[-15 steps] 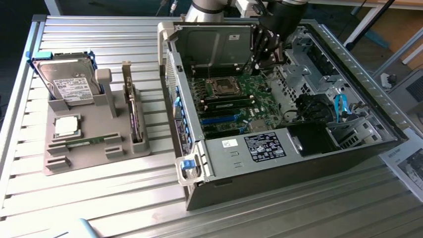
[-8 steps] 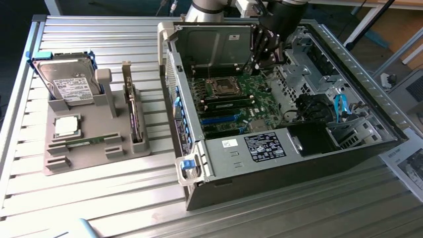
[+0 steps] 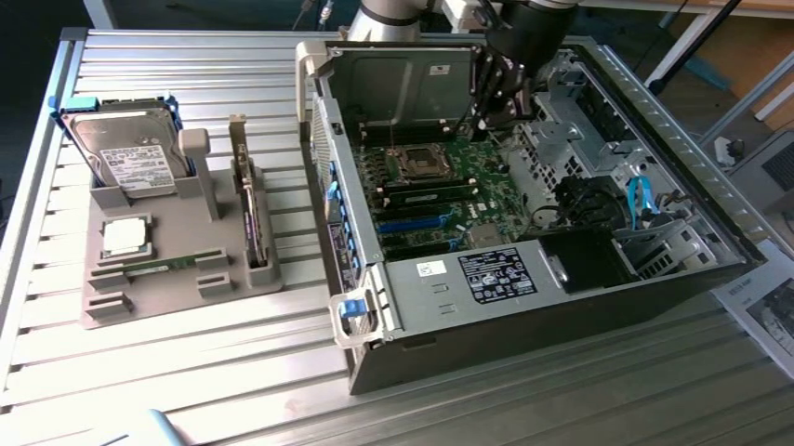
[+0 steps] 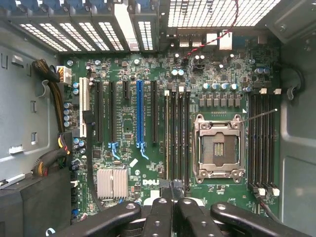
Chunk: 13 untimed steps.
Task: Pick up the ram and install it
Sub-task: 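Press down the ram until it locks into place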
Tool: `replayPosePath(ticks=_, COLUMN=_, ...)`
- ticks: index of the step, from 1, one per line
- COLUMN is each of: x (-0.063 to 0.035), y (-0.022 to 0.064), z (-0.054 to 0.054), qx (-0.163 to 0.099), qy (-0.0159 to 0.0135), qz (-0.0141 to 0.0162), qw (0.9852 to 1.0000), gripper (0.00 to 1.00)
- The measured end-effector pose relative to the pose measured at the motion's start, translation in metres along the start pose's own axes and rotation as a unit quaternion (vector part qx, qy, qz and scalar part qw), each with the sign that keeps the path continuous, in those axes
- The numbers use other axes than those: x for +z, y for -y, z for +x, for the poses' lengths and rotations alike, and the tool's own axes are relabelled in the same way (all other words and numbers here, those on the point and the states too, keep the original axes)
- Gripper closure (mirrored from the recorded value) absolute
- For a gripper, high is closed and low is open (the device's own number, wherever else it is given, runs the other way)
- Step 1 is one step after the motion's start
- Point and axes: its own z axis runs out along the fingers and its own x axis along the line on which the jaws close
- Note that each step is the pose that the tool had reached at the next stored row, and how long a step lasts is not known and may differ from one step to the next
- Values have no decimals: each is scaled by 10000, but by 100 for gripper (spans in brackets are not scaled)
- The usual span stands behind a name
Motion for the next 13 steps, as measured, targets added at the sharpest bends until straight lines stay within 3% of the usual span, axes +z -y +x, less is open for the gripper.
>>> replayPosePath(ticks=3, x=0, y=0, z=0, qx=367, qy=5, qz=-6, qw=9993, gripper=90)
replayPosePath(ticks=6, x=0, y=0, z=0, qx=718, qy=9, qz=-13, qw=9974, gripper=90)
replayPosePath(ticks=8, x=0, y=0, z=0, qx=1041, qy=12, qz=-18, qw=9946, gripper=90)
replayPosePath(ticks=12, x=0, y=0, z=0, qx=1406, qy=16, qz=-25, qw=9901, gripper=90)
replayPosePath(ticks=13, x=0, y=0, z=0, qx=1527, qy=17, qz=-27, qw=9883, gripper=90)
